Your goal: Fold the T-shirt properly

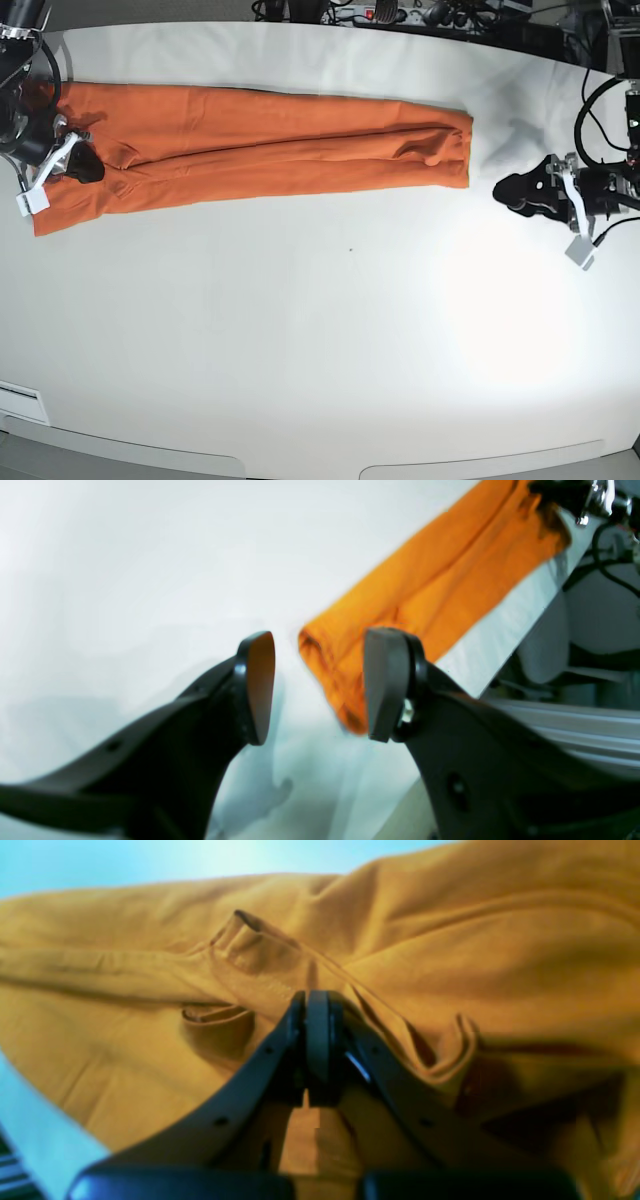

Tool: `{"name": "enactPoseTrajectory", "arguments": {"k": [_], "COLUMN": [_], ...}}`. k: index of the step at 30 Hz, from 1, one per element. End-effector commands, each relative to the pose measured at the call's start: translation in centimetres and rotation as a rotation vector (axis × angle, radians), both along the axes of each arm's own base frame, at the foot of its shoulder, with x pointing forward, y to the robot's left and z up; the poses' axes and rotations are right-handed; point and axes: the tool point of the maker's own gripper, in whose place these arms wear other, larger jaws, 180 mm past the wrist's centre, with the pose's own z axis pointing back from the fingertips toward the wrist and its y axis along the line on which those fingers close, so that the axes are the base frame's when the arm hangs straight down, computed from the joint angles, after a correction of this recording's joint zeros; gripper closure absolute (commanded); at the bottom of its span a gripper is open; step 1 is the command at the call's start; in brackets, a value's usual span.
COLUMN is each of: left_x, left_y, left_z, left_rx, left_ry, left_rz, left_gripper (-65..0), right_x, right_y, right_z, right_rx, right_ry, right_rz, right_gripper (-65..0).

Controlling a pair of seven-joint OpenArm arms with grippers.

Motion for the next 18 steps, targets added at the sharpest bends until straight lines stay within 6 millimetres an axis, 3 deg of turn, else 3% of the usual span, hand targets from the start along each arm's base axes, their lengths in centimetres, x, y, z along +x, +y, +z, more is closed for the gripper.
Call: {"name": "enactPoseTrajectory", "arguments": {"k": [1,5,9,18], "left_x": [0.3,-1.2,-2.6,-3.2], "left_y": [0.3,0.5,0.5,-1.8], "left_z": [1.1,-0.5,-2.0,-3.7], "left_rx": [-0.004,0.005,0.015,-0.042], "left_ry": [-0.026,0.042,0.101,0.122], "left_rz": [0.001,0.016,0.026,0.032], "left_gripper": [-29.9,-29.9,-29.9,-29.9], "right_x": [-0.2,-0.1,0.4,1.2], "right_y": [-0.8,-0.6,-2.1,-4.5], "right_z": [0.3,0.2,-0.1,0.6], "right_rx": [-0.038,-0.032,-0.080,-0.252], "right_ry": [0.009,0.008,0.008,0.009], "right_rz": [0.007,0.000,-0.085,-0.195], "right_gripper": [0.0,0.0,0.0,0.0]}}
